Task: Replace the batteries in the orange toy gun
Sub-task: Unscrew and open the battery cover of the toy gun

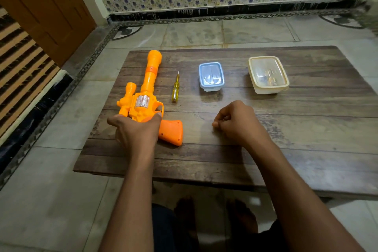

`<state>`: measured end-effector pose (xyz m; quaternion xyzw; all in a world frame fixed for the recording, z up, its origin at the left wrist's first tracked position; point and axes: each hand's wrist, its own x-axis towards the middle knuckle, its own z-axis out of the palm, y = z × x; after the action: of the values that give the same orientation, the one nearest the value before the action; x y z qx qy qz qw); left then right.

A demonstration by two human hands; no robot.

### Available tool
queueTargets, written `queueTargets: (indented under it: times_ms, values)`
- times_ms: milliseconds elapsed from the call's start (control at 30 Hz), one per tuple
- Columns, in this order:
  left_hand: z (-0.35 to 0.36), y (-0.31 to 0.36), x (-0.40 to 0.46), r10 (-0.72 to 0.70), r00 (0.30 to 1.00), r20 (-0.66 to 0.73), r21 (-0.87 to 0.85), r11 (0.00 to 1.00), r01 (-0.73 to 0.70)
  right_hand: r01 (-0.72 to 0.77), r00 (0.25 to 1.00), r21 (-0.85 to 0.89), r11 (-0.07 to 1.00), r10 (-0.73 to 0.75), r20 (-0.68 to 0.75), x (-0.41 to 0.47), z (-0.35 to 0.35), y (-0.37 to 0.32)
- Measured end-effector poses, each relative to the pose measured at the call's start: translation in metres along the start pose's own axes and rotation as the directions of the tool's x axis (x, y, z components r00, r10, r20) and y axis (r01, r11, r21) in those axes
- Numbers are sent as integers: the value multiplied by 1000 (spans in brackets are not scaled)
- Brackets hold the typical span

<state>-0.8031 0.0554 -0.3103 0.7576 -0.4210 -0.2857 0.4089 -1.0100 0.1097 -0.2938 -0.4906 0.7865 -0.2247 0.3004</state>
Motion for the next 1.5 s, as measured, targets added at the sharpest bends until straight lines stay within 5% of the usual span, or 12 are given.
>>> queueTargets:
  times_ms: [267, 500, 633, 867, 1133, 1500]
  values:
    - [3, 11, 0, -31, 998, -48, -151, 988, 24, 48, 997, 43, 998, -45, -63, 6, 5, 0]
    - [10, 2, 4, -127, 988, 91, -496, 854, 155, 529, 839, 41, 848, -515, -179, 2, 30, -19]
    - [16, 6, 8, -97, 980, 171, -616, 766, 183, 653, 754, 82, 753, -636, -166, -1, 48, -34]
    - [8, 14, 7, -97, 959, 267, -729, 630, 267, 667, 722, -188, 721, -688, -75, -15, 57, -41]
    - [8, 13, 7, -7, 929, 371, -642, 721, 261, 556, 760, -430, 711, -644, -83, -27, 68, -52]
    - [1, 16, 5, 100, 856, 506, -570, 784, 245, 475, 752, -461, 750, -618, -231, -26, 69, -56]
